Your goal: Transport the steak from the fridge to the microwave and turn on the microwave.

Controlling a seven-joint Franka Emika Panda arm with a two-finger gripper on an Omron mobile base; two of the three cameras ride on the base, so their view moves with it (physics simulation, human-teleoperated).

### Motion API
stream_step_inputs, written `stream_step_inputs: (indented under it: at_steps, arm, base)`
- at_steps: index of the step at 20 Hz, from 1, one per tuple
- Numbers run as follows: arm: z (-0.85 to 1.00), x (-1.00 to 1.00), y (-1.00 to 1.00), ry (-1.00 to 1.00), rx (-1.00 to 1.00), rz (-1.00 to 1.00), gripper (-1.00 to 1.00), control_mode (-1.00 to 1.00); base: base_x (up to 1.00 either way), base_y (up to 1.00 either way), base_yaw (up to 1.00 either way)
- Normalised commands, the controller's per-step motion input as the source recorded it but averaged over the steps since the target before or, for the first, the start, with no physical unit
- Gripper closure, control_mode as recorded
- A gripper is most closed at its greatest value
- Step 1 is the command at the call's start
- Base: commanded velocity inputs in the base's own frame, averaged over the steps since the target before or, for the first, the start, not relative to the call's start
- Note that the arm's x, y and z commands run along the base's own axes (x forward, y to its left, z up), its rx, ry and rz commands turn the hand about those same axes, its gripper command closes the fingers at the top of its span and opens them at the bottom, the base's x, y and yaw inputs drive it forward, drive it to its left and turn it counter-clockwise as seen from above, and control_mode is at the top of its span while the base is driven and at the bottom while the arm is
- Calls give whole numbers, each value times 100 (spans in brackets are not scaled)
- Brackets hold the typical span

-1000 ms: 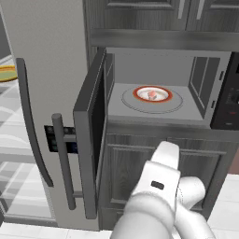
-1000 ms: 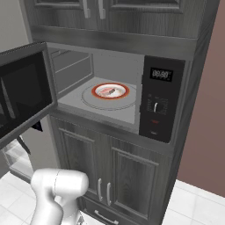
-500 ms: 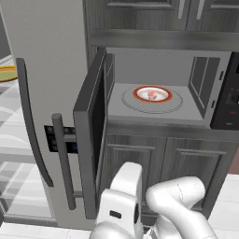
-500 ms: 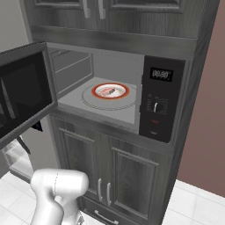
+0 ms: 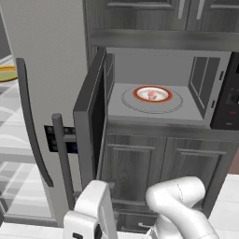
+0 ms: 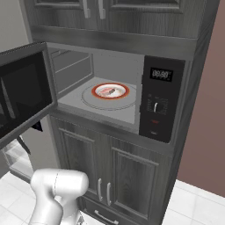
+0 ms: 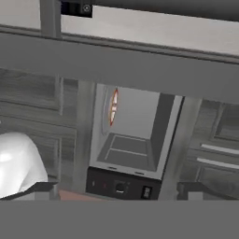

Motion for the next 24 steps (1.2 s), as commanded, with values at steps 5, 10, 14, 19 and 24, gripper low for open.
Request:
stream_step_inputs:
  at_steps: [5, 10, 14, 19, 24]
  arm:
    - [-40, 0, 47, 4, -9, 0, -100, -100]
    - [-43, 3, 38, 9, -9, -1, -100, -100]
    - [-41, 15, 40, 7, -9, -2, -100, -100]
    - [-36, 30, 40, 5, -9, -2, -100, -100]
    - [-42, 42, 45, 7, -11, -1, -100, -100]
  base:
    - [0, 0, 0]
    - [0, 0, 0]
    - [0, 0, 0]
    - [0, 0, 0]
    - [0, 0, 0]
